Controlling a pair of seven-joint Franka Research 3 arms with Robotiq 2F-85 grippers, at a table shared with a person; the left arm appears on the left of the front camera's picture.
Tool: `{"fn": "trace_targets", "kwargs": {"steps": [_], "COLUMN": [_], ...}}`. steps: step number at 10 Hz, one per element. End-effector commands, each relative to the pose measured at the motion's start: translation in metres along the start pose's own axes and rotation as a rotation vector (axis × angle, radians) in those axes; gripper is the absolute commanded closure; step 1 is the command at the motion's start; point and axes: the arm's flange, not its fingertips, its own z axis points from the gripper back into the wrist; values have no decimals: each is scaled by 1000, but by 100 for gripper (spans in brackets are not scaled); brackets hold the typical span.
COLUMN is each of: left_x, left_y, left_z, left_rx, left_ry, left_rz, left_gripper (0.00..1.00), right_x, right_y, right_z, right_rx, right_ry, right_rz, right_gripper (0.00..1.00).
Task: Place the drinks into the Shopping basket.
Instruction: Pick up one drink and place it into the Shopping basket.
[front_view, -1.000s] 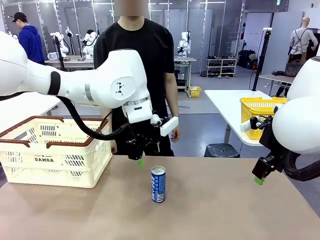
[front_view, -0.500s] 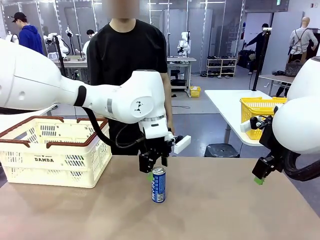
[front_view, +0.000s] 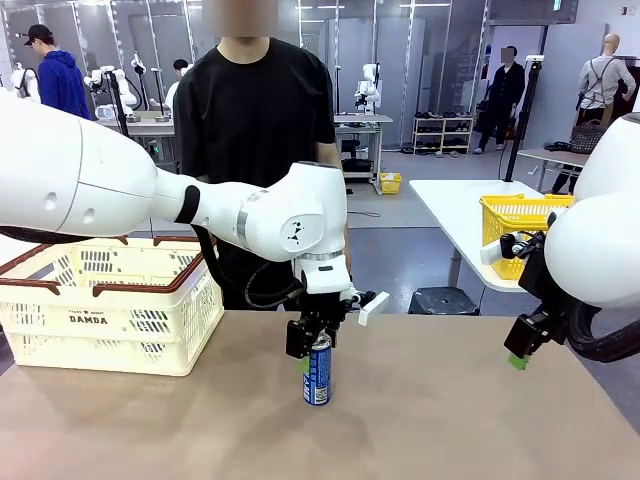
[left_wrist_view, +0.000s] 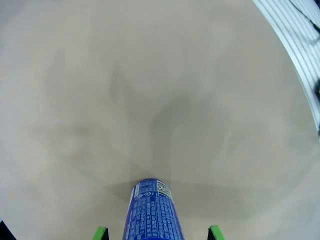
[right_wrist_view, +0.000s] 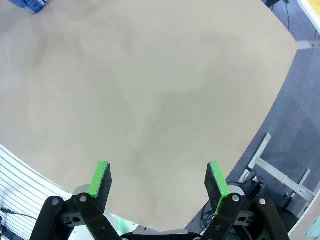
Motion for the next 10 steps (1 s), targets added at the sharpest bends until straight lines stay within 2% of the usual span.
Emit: {"fn": "trace_targets", "kwargs": {"steps": [1,3,5,10], "left_x": [5,7,5,3], "left_y": [5,5,3,1], "left_z": [-2,-8,-8,-10], "left_rx": [-10,-8,39,15], "left_ry": [10,0,-12,-4], "left_rz": [33,28,25,36], "left_gripper": [0,0,19,65], "right_x": [0,0,0,0], "right_y": [0,0,0,0], "right_z": [0,0,0,0], "right_rx": [2,2,2,2], "right_ry": [2,2,2,2], "right_rz": [1,1,1,1], "right_gripper": [6,6,6,6]}}
